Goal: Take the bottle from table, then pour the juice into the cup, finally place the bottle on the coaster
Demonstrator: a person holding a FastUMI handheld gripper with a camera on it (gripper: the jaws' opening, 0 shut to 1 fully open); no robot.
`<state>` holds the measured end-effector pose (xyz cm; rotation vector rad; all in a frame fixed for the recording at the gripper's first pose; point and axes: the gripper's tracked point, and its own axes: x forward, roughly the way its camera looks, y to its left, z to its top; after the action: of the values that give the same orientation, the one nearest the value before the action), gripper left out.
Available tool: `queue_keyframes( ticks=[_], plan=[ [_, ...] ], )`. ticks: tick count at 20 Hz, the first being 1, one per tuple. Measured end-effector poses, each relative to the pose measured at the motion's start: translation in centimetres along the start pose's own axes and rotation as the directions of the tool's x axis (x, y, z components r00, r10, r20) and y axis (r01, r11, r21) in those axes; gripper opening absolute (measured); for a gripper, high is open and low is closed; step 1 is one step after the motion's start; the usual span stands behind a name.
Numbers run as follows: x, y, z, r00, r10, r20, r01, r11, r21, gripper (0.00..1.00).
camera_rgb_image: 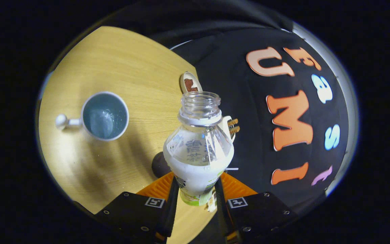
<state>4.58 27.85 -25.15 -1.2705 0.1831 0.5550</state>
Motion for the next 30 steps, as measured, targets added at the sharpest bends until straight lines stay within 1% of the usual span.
queue_keyframes(
  ticks=[2, 4, 6, 7, 8, 11, 14, 18, 19, 22, 25, 26, 27, 30],
  plan=[
    [-0.4, 0.0, 0.4, 1.0, 0.021, 0.011, -0.023, 0.988, 0.152, 0.53],
    [-0.6, -0.7, 0.9, 0.999, 0.02, 0.039, -0.029, 0.965, 0.262, 0.53],
    [-0.5, -2.1, 0.9, 0.998, -0.003, 0.056, -0.017, 0.937, 0.35, 0.53],
    [-0.1, -2.5, 0.6, 0.998, -0.002, 0.059, -0.022, 0.914, 0.404, 0.53],
    [0.1, -2.8, 0.5, 0.998, 0.003, 0.061, -0.031, 0.883, 0.468, 0.53],
    [2.3, -3.3, -0.6, 0.997, 0.03, 0.073, -0.07, 0.767, 0.638, 0.53],
    [4.7, -3.5, -1.9, 0.996, 0.039, 0.076, -0.083, 0.666, 0.741, 0.53],
    [7.3, -3.7, -3.2, 0.998, 0.013, 0.069, -0.065, 0.521, 0.851, 0.54],
    [8.0, -3.5, -3.6, 0.998, 0.016, 0.061, -0.061, 0.492, 0.868, 0.53],
    [10.0, -2.6, -4.8, 0.997, 0.045, 0.056, -0.069, 0.427, 0.902, 0.53],
    [11.6, -1.6, -5.7, 0.997, 0.066, 0.038, -0.061, 0.388, 0.919, 0.53],
    [12.0, -1.5, -5.7, 0.997, 0.062, 0.039, -0.06, 0.387, 0.92, 0.53],
    [12.3, -1.4, -5.7, 0.998, 0.058, 0.036, -0.056, 0.395, 0.917, 0.53],
    [13.2, -0.6, -5.5, 0.996, 0.077, 0.045, -0.072, 0.411, 0.909, 0.53]
  ],
)
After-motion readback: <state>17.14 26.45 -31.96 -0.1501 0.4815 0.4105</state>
